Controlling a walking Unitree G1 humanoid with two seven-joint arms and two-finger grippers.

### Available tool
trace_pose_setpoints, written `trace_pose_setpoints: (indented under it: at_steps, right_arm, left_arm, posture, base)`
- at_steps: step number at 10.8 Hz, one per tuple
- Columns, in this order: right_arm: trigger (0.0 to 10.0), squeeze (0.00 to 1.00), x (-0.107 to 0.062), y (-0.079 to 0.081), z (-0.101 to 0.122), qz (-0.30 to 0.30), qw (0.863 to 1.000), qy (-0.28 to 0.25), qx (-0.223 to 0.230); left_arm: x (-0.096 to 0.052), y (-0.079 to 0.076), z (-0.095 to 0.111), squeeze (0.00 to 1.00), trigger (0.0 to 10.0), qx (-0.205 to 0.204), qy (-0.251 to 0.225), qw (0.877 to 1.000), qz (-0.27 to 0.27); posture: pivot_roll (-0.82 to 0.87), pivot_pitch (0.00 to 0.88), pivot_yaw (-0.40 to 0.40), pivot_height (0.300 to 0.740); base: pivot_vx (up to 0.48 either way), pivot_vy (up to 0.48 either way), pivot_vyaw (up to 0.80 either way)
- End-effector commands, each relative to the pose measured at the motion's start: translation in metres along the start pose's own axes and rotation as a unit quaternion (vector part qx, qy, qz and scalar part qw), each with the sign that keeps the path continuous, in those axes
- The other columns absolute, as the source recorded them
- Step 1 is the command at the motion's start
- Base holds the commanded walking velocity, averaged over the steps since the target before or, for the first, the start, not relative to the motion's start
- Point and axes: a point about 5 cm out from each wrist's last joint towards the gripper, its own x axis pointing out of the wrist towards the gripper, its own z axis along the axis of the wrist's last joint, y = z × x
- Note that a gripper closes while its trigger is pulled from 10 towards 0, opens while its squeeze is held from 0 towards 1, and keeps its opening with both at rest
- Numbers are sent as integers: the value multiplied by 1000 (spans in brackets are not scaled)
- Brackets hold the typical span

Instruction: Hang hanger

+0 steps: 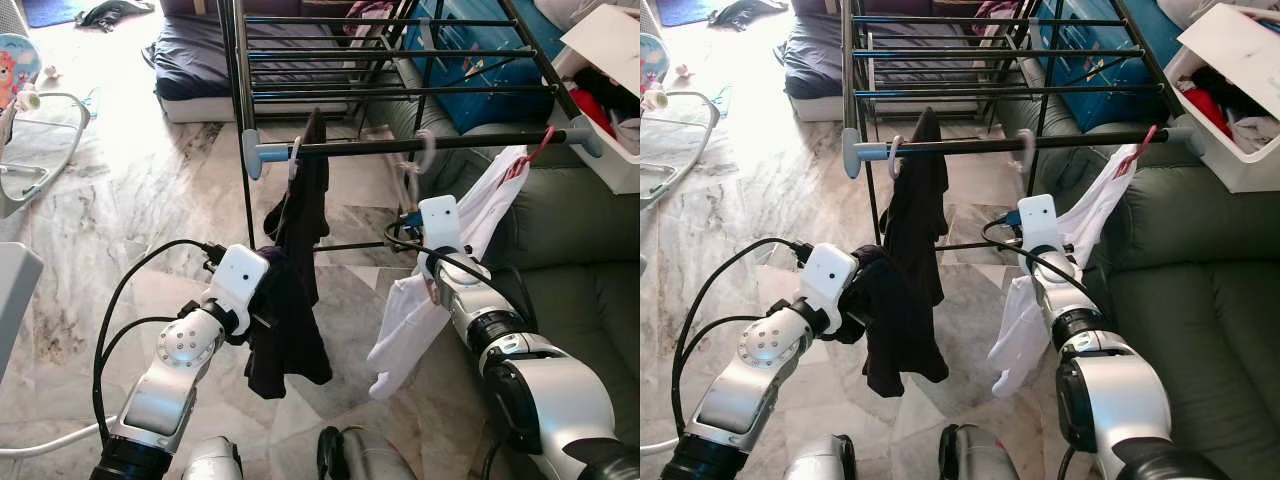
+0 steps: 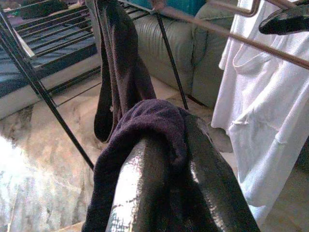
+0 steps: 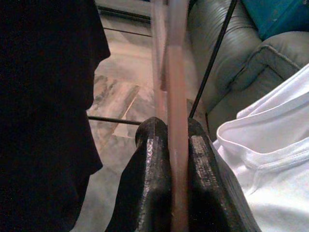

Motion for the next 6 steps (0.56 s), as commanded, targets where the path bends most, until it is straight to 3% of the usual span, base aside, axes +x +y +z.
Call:
trace_pose_setpoints:
  at_steps: [1,2,3,4,5,6]
  right_arm:
    - [0,0,-1,-4,-3,-4,1000,2,6]
    - [2078,0,-2,-3,-4,-4,1000,2,6]
    - [549,0,-2,-4,-3,-5,1000,-3,6]
    - [980,0,-2,-5,-2,-4,1000,-10,4]
    - [510,0,-2,-8,4,-13,999,-35,5]
    - [824,0,-4,-11,10,-20,997,-71,8]
  left_arm:
    - [2,-2,3,0,10000,7,-2,1000,-8]
    - [2,-2,3,0,10000,6,-2,1000,-8]
    - [3,-2,3,0,10000,5,-2,1000,-7]
    - [3,-2,3,0,10000,3,-2,1000,-6]
    - [3,-1,3,0,10000,-5,-5,1000,10]
    - [3,0,3,0,10000,-14,-8,999,31]
  posture:
    - [-2,123,-107,740]
    - [-1,122,-107,740]
    - [-1,122,-107,740]
    - [-3,117,-105,740]
    - [-3,110,-106,740]
    - [-2,100,-110,740]
  base:
    - [0,0,0]
    - [0,0,0]
    - [0,0,0]
    - [0,0,0]
    - [0,0,0]
    - [0,0,0]
